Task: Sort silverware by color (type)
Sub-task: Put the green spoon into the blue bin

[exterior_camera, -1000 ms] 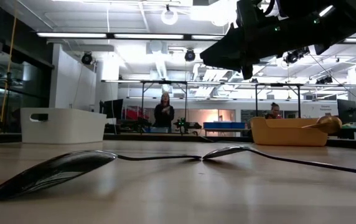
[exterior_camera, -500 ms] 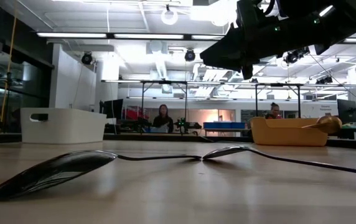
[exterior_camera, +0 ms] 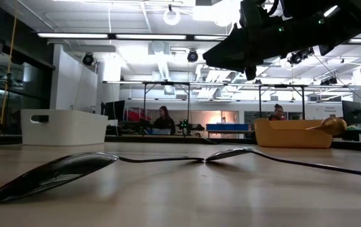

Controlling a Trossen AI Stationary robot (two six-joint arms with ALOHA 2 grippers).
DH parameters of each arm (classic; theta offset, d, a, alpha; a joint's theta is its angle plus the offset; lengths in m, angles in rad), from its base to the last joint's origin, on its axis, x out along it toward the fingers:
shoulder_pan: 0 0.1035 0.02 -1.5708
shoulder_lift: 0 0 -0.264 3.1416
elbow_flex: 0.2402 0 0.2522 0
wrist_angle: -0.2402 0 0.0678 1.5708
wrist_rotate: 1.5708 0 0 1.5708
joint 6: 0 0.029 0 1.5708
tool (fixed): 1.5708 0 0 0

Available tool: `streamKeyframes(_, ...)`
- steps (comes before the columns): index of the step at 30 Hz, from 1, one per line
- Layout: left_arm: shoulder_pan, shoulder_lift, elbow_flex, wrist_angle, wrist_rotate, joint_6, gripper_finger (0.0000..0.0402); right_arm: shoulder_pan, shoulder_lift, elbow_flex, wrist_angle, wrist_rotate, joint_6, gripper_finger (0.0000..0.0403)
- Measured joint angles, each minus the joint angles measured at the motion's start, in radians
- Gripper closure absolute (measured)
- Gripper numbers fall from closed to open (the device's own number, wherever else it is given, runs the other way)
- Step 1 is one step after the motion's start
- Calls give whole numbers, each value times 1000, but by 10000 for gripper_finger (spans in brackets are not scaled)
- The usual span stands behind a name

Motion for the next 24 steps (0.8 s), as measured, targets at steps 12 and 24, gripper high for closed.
streamKeyframes(12, 235, 62, 17, 109, -73, -236, 199, -10, 0, 0, 1, 0, -44, 302)
streamKeyframes(24, 396, 366, 167, -110, 338, -330, 324, -37, 0, 0, 0, 1, -18, 302)
